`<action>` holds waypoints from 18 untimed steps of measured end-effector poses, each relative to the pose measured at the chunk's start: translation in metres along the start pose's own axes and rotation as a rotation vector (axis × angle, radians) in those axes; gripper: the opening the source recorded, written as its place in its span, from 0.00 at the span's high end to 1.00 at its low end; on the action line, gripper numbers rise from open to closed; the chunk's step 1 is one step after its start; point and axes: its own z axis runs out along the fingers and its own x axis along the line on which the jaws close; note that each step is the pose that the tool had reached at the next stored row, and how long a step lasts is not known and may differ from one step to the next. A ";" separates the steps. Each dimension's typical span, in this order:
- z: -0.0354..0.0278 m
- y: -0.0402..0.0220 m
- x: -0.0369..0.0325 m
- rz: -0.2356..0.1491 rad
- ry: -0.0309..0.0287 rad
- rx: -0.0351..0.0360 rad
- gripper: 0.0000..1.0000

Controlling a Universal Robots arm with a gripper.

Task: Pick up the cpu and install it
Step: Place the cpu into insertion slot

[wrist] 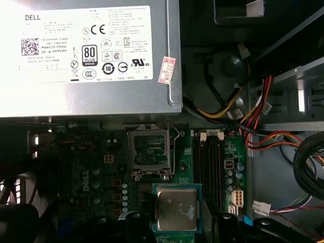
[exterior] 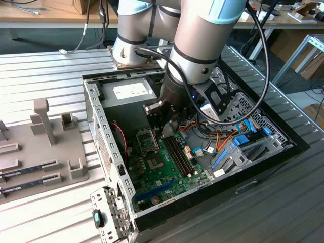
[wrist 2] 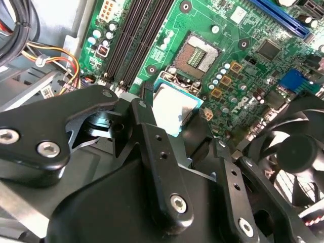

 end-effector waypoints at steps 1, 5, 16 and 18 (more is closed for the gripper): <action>0.0010 -0.0002 0.0001 0.000 0.0001 0.0001 0.53; 0.0083 -0.0018 0.0013 -0.001 0.0002 0.0005 0.53; 0.0249 -0.0189 0.0119 -0.002 0.0005 0.0003 0.53; 0.0292 -0.0192 0.0127 -0.003 0.0006 0.0002 0.53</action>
